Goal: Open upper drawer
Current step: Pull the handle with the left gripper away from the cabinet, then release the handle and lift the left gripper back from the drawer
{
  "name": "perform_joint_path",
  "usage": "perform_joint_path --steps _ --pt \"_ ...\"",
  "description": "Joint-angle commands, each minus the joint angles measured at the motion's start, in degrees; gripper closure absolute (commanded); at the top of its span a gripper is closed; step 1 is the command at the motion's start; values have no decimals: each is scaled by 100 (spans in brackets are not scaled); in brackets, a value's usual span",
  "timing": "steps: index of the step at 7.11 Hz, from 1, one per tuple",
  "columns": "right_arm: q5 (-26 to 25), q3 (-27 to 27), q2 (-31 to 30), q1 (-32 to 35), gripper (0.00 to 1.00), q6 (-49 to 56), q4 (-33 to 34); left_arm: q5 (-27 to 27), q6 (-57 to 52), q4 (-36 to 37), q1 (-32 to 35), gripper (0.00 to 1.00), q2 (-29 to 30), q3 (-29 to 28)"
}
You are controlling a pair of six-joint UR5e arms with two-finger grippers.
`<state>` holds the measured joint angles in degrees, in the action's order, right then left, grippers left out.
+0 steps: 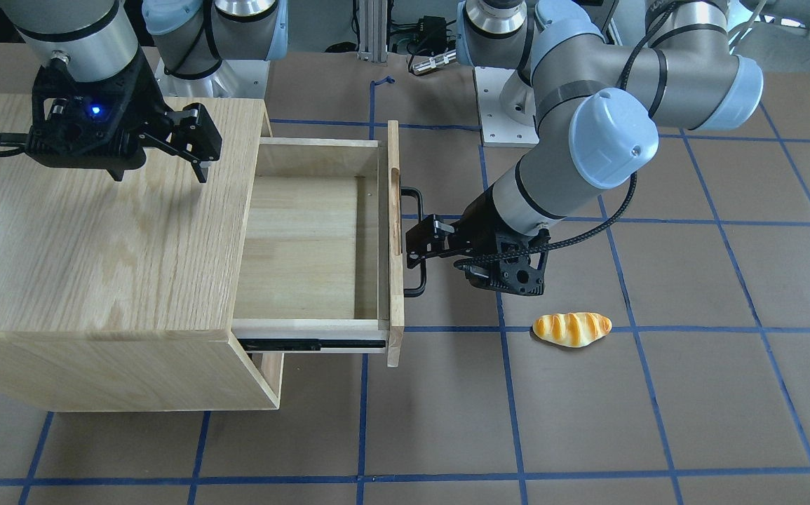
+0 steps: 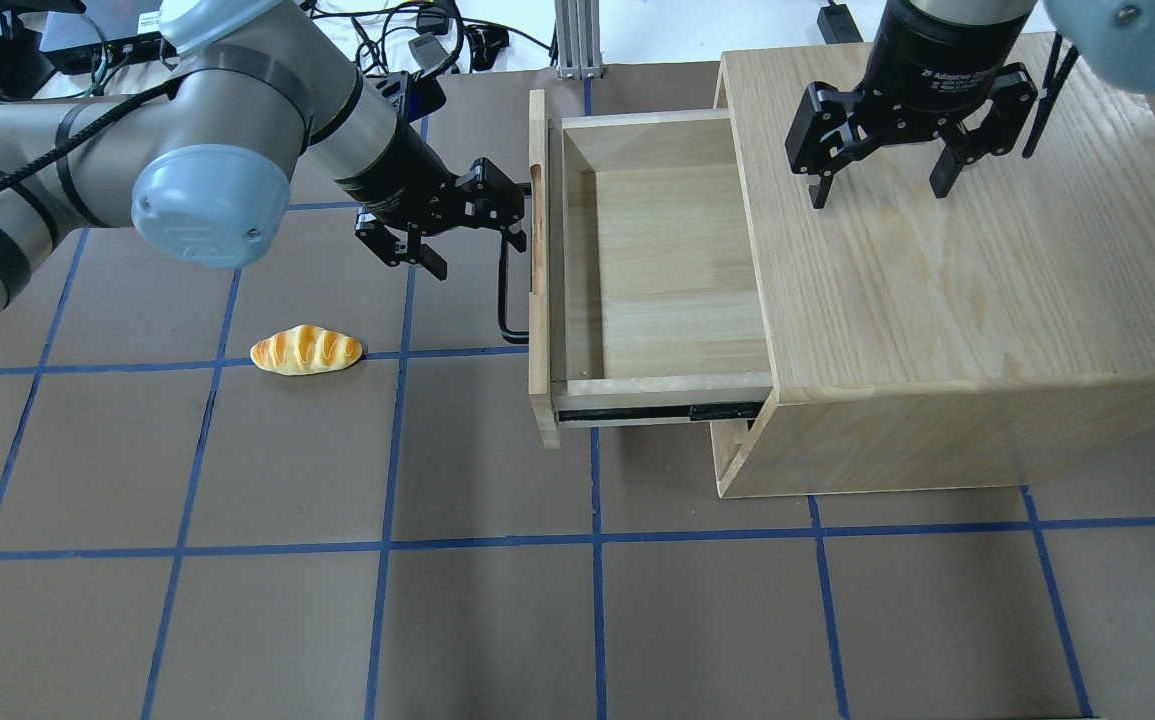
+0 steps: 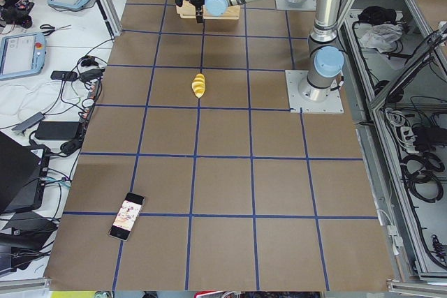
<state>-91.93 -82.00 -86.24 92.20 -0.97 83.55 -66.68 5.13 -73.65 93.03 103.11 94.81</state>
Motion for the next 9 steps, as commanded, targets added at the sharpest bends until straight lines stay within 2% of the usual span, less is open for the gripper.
perform_joint_path --steps 1,4,5,6,7,8,9 --pt "0 0 2 0 0 0 4 -29 -135 -18 -293 0 -46 20" --pt "0 0 2 0 0 0 4 -64 -101 -333 -470 0 -361 -68" --pt "0 0 2 0 0 0 4 -247 -100 -578 -470 0 -597 -129" --pt "0 0 2 0 0 0 4 -554 -100 -1102 -479 0 -878 -303" --pt "0 0 -7 0 0 0 4 -1157 -100 -1734 -470 0 -1159 -514" --pt "0 0 2 0 0 0 4 -1372 -100 -1906 -453 0 -1440 -594" --pt "0 0 -7 0 0 0 4 -1809 -135 -1847 -452 0 -1591 -595"
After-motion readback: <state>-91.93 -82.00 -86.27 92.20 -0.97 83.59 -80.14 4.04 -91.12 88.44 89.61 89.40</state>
